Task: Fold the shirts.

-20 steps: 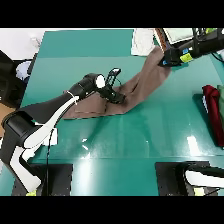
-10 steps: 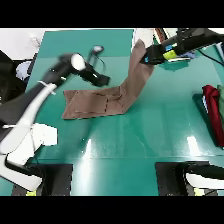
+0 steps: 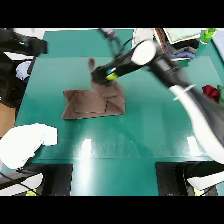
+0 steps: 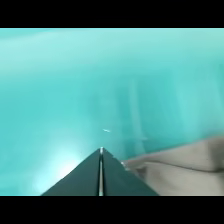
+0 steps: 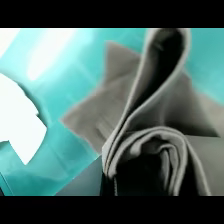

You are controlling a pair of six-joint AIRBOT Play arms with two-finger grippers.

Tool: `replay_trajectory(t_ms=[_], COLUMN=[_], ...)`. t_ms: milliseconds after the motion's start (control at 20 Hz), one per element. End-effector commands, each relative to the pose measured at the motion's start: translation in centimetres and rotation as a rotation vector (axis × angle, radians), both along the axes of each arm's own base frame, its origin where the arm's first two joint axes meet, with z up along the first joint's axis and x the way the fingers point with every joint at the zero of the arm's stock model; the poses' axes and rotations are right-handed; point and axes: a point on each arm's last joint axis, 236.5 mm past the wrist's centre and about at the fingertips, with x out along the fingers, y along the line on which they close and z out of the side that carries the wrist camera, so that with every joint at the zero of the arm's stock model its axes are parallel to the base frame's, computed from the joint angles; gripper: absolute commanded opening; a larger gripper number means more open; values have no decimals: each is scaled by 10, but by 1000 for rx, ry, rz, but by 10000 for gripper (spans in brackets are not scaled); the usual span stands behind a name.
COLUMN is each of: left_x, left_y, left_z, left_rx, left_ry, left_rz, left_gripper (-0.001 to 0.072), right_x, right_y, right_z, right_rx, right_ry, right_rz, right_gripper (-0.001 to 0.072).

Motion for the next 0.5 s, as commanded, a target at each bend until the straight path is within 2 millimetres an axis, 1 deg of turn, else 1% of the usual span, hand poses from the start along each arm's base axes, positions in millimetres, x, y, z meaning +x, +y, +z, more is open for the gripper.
replay_trajectory(t_ms=[0, 50, 100, 150, 200, 250, 300, 350, 400, 450], left_x=[-20, -21, -22, -23, -24, -24, -26, -28, -31, -32], left_y=[30, 30, 30, 30, 30, 30, 30, 30, 30, 30], left_z=[29, 28, 26, 25, 25, 24, 22, 19, 16, 14], left_rx=[29, 29, 29, 28, 28, 29, 30, 31, 32, 32], left_ry=[-58, -50, -41, -36, -32, -27, -15, 0, 15, 25], left_rz=[62, 61, 61, 61, 61, 60, 60, 60, 60, 59], left_gripper=[29, 29, 29, 29, 29, 30, 29, 29, 29, 29], right_x=[-8, -13, -20, -25, -27, -23, -17, -8, 3, 12], right_y=[79, 94, 110, 121, 128, 124, 112, 91, 67, 35], right_z=[-49, -60, -66, -64, -58, -50, -46, -46, -52, -60], right_rx=[57, 59, 56, 57, 55, 39, 4, -48, -108, -168], right_ry=[-70, -81, -94, -118, -139, -155, -159, -147, -135, -104], right_rz=[29, 47, 82, 115, 142, 151, 148, 126, 102, 72], right_gripper=[63, 235, 353, 442, 513, 513, 512, 511, 511, 510])
